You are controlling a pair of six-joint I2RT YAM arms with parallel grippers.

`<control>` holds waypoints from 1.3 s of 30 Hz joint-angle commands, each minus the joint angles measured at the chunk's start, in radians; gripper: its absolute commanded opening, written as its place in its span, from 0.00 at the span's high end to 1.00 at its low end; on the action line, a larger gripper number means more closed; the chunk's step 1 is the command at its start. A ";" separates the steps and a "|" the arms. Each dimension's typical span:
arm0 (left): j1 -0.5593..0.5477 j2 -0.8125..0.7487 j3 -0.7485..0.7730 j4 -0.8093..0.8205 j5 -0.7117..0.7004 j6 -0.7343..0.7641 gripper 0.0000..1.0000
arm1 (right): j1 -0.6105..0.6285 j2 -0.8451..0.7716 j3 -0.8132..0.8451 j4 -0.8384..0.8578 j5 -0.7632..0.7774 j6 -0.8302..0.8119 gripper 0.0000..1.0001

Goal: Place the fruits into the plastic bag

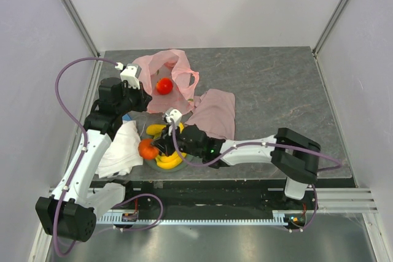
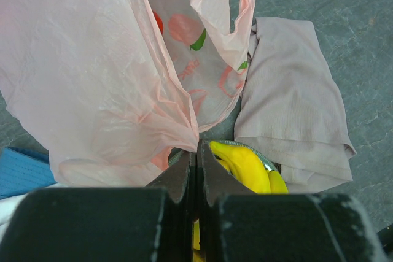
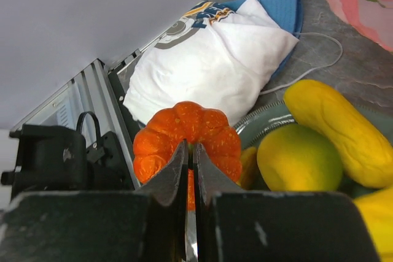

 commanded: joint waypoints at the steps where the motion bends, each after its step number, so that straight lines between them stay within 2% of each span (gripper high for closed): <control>1: -0.005 -0.014 0.000 0.033 0.000 -0.030 0.99 | 0.005 -0.165 -0.099 0.109 0.006 -0.033 1.00; 4: -0.005 -0.012 0.000 0.033 0.000 -0.030 0.98 | -0.015 -0.248 -0.168 0.071 0.084 -0.050 1.00; 10: -0.006 -0.011 -0.002 0.035 0.003 -0.032 0.98 | -0.201 -0.349 -0.271 0.051 0.095 0.007 1.00; 14: -0.006 -0.012 -0.002 0.036 0.003 -0.032 0.99 | -0.280 -0.333 -0.236 0.018 0.122 -0.022 1.00; 18: -0.006 -0.011 -0.002 0.038 0.005 -0.032 0.98 | -0.334 -0.276 -0.187 0.060 0.073 -0.008 1.00; 27: -0.008 -0.011 -0.003 0.038 0.011 -0.032 0.98 | -0.342 0.000 0.128 -0.020 0.058 -0.056 1.00; 31: -0.011 -0.014 -0.002 0.036 0.014 -0.032 0.98 | -0.342 0.136 0.255 -0.084 0.119 -0.062 1.00; 39: -0.014 -0.014 -0.002 0.038 0.014 -0.033 0.99 | -0.334 0.308 0.493 -0.201 0.124 -0.062 1.00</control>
